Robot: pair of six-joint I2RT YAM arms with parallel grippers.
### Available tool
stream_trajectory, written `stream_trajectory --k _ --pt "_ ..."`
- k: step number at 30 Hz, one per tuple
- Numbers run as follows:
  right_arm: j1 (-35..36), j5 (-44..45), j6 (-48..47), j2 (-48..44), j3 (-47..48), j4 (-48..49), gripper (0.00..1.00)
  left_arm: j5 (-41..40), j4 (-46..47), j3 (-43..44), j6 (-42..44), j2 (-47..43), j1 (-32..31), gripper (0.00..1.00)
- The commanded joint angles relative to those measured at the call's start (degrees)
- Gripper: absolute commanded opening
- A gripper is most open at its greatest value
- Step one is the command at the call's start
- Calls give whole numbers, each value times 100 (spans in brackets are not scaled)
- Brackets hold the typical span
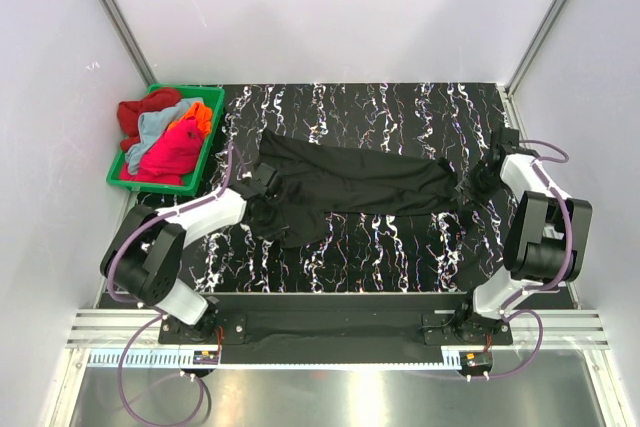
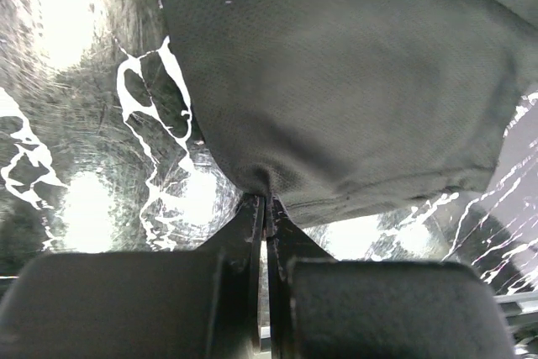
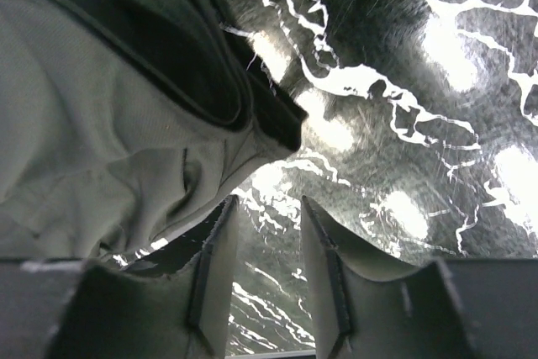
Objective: Fold and stack the t-shirts
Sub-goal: Flatten the tshirt out
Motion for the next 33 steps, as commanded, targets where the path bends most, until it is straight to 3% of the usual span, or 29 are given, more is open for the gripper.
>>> stream_trajectory --k 1,14,17,19,21,23,29,33 --pt "-65 -80 108 129 -67 352 43 -202 31 301 391 -409 -109 0" --pt "-153 -264 249 744 -208 871 47 -158 -145 511 690 -831 -145 0" --pt "-153 -247 328 815 -234 967 42 -167 -224 564 725 -901 -153 0" --pt "-153 -212 372 824 -304 1003 27 -210 -259 599 778 -963 -153 0" --pt "-153 -185 355 772 -313 1003 2 -272 -416 765 857 -1059 -145 0" --pt "-153 -229 372 501 -270 890 0 -526 -575 1020 1102 -1156 -153 0" --pt "-100 -430 820 -484 766 362 0 -1633 -1077 3014 2113 -1455 -74 0" --pt "-100 -414 935 -635 1882 160 0 -2108 -1024 4926 3068 -1122 66 0"
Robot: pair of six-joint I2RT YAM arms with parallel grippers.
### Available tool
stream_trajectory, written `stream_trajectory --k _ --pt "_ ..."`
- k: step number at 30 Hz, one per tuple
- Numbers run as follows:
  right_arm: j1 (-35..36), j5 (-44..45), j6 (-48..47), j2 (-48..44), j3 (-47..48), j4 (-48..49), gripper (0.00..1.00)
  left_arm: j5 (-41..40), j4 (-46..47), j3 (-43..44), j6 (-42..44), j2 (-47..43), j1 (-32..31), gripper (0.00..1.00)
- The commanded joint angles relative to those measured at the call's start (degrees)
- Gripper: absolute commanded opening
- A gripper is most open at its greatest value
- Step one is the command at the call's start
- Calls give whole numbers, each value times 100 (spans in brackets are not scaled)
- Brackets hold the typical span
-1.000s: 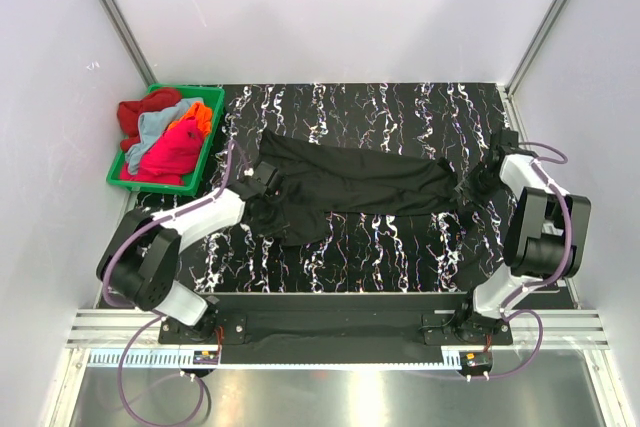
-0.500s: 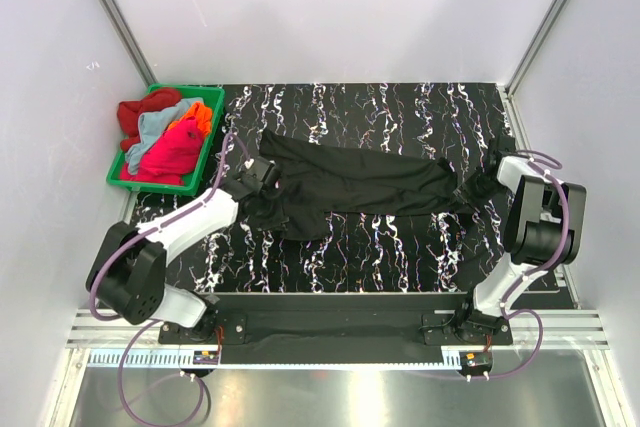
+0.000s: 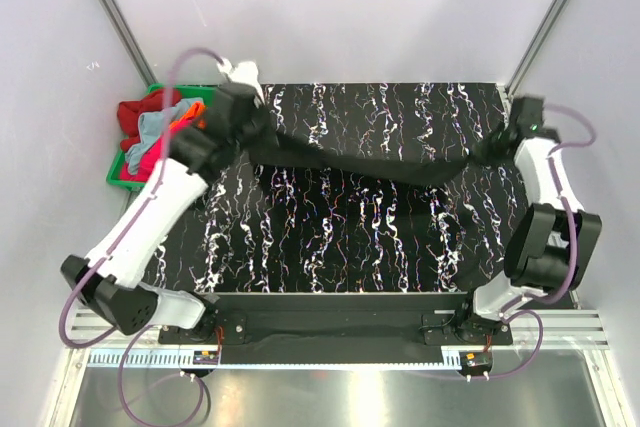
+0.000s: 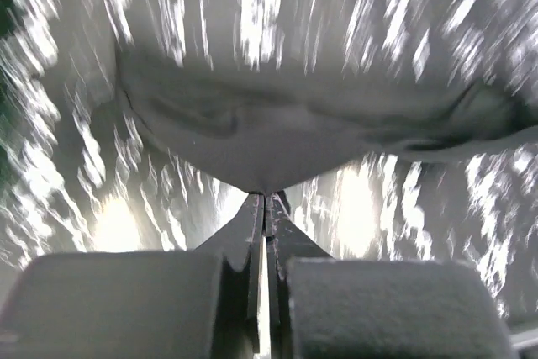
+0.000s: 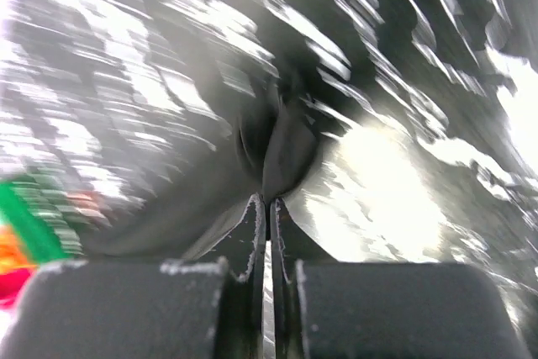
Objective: Fold and stack the t-shirts
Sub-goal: Flatten the tshirt out
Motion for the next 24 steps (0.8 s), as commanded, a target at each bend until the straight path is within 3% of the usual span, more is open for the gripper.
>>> stream_trajectory --k 1,5,8,14,18,24 --pt "29 -83 205 -419 1322 -105 0 -760 163 1559 1198 32 114 0" --pt "29 -31 223 -567 2257 -306 0 -699 479 3139 2218 331 132 0" --pt "29 -13 91 -935 2837 -518 0 -243 558 3809 2780 210 88 0" --pt "55 66 -243 -2455 2778 -729 0 854 638 3716 3072 -1219 -167 0" --pt "336 206 -217 -3519 2514 -782 0 1172 717 3540 2949 -2196 -167 0" --pt "495 321 -51 -4364 2716 -1222 0 1621 743 3583 2738 -2674 -158 0"
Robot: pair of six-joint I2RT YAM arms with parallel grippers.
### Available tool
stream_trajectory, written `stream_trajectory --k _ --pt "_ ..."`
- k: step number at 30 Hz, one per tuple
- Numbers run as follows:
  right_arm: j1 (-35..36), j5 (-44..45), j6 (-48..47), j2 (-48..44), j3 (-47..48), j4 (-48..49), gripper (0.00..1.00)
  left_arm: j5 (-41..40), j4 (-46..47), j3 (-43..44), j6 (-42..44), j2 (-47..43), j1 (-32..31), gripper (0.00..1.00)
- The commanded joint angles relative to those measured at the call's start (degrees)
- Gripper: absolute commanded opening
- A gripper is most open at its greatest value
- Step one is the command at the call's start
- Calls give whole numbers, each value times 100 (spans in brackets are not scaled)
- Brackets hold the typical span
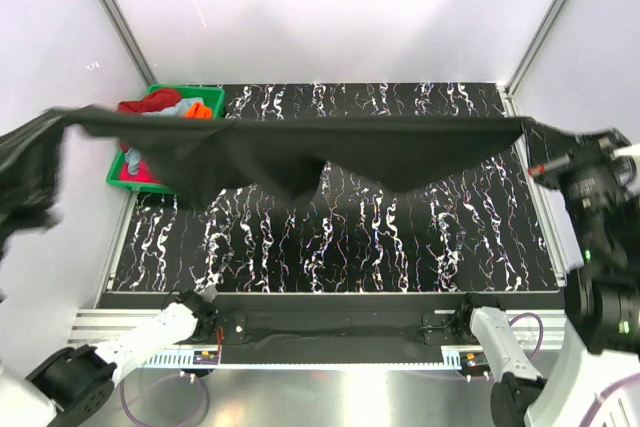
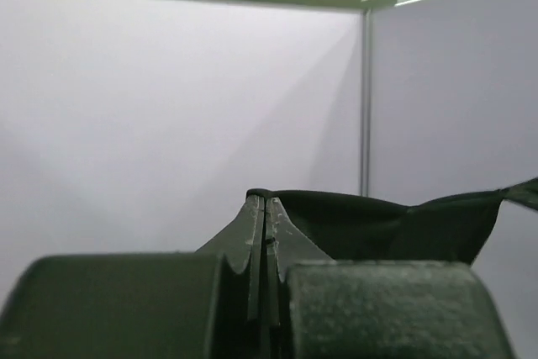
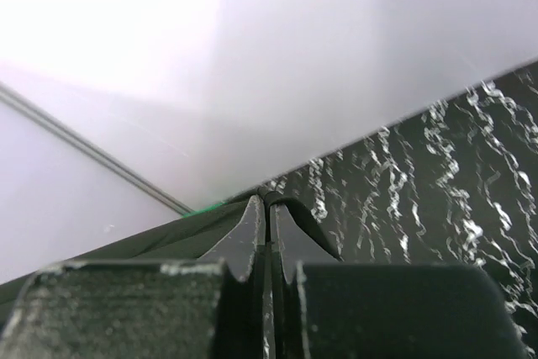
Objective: Fold and stack the t-shirts
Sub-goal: Flatten the tshirt out, then fold the tshirt
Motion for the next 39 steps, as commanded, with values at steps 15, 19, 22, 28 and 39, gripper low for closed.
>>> stream_trajectory --k 15,19,22,28,39 --pt "21 372 185 2180 -980 457 0 -389 904 -1520 1038 2623 131 0" --pt "21 538 36 3131 -1394 1143 0 -451 1897 -2506 1179 3530 473 0" --pt "21 828 -315 3983 -1429 1565 0 -397 2346 -2305 1197 4750 675 0" --pt "-120 1206 -694 5662 -815 1838 0 -521 2462 -788 873 7069 905 0" --pt "-252 1304 -1230 7263 161 2085 0 -811 2725 -483 99 7988 913 0"
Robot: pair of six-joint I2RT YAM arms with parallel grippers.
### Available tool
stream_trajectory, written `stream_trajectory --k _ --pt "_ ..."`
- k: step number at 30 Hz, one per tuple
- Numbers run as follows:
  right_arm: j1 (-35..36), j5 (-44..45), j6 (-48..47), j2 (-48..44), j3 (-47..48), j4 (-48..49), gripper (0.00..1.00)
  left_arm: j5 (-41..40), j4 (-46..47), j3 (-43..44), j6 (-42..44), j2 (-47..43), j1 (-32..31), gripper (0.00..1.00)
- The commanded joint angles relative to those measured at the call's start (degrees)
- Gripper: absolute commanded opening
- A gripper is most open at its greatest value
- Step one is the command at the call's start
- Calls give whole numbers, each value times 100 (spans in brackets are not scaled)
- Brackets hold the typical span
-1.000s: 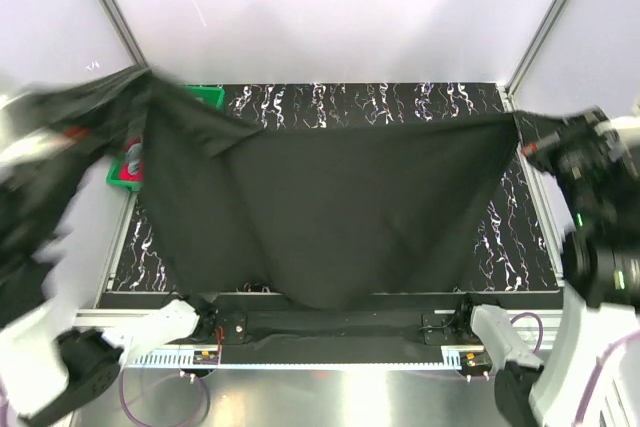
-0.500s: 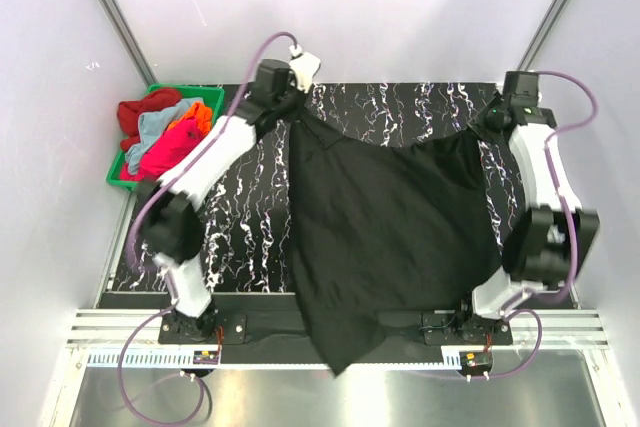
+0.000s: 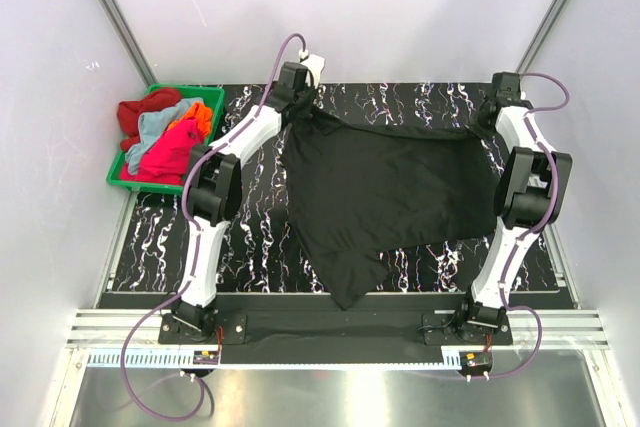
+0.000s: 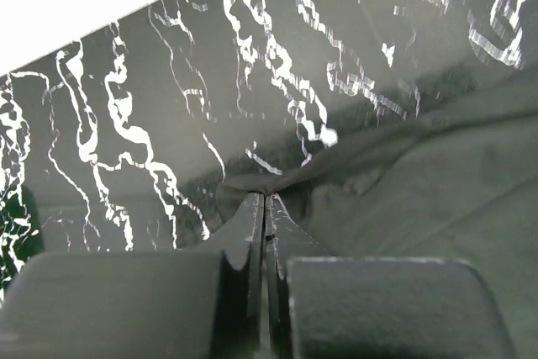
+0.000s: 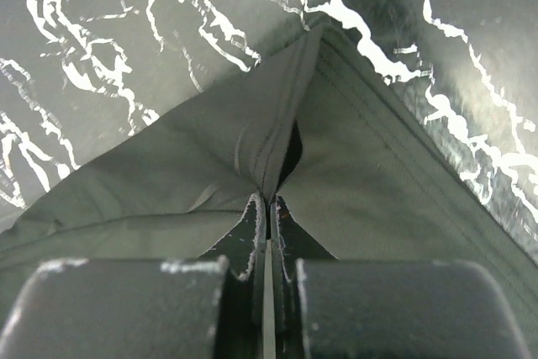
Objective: Fold and stack the t-shirts
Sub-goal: Fold the tshirt
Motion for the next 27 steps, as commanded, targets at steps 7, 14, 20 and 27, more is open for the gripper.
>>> stream_trajectory --k 7,14,20,27 --pt "-163 -83 -179 466 817 306 0 210 305 -557 -1208 -850 -22 0" --pt "-277 -400 -56 510 1195 244 0 542 -311 -1506 -2245 -1966 -22 0" --pt "-347 -576 -99 405 1257 -107 0 1121 -838 -2139 -2746 -2697 -22 0" --pt "-418 -672 -100 185 1002 -283 0 1695 -1111 -2806 -3177 -3172 -162 0"
